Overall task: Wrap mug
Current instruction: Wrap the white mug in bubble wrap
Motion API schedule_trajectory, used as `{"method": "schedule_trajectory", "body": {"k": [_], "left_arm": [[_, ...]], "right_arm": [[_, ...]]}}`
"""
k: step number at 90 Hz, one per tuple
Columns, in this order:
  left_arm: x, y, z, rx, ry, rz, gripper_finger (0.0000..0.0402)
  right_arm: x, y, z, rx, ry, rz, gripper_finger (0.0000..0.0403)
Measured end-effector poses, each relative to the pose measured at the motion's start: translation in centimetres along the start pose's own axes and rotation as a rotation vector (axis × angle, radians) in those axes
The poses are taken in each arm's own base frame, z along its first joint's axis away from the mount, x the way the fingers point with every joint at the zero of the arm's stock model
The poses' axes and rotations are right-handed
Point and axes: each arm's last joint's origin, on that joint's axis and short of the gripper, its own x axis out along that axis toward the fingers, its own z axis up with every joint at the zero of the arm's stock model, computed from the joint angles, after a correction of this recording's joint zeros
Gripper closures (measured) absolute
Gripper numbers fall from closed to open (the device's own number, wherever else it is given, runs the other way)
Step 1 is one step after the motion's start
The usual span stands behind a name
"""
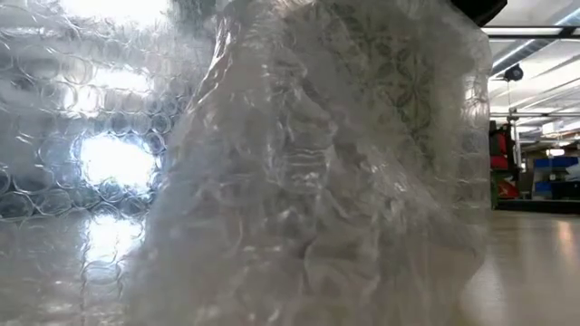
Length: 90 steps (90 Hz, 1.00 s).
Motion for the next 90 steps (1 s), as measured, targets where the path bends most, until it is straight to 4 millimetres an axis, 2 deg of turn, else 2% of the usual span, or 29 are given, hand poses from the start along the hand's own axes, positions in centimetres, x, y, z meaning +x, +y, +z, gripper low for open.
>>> {"method": "schedule_trajectory", "body": {"k": [11, 19, 30, 39, 47, 61, 76, 82, 90], "left_arm": [[-2.1, -0.9, -1.8, -0.081, 0.096, 0.047, 0.0195], [-2.6, -1.1, -4.6, -0.093, 0.145, 0.18, 0.0197], [-0.6, -0.8, -9.3, -0.087, 0.188, 0.241, 0.021], [2.0, -1.6, -10.8, -0.095, 0.117, 0.119, 0.0226], [4.1, -2.0, -10.4, -0.032, 0.037, 0.044, 0.0245], [5.6, -2.5, -6.1, 0.102, -0.134, 0.009, 0.0279], [7.2, -1.8, -3.4, 0.223, -0.162, 0.04, 0.0314], [8.0, -1.4, -3.1, 0.228, -0.148, 0.035, 0.0327], [9.7, -0.1, -4.0, 0.217, -0.092, 0.076, 0.0342]], "right_arm": [[0.0, 0.0, 0.0, -0.007, 0.0, 0.0, 0.0384], [0.0, 0.0, 0.0, -0.008, -0.001, 0.0, 0.0385], [0.0, 0.0, 0.0, -0.018, -0.002, 0.0, 0.0384], [0.0, 0.0, 0.0, -0.02, -0.003, -0.002, 0.0384], [0.0, -0.1, 0.1, -0.024, -0.003, -0.003, 0.0385], [0.1, -0.2, 0.1, -0.029, -0.002, -0.007, 0.0385], [0.1, -0.2, 0.0, -0.032, 0.002, -0.01, 0.0384], [0.1, -0.2, 0.0, -0.03, 0.002, -0.01, 0.0384], [0.1, -0.2, 0.0, -0.028, 0.002, -0.007, 0.0384]]}}
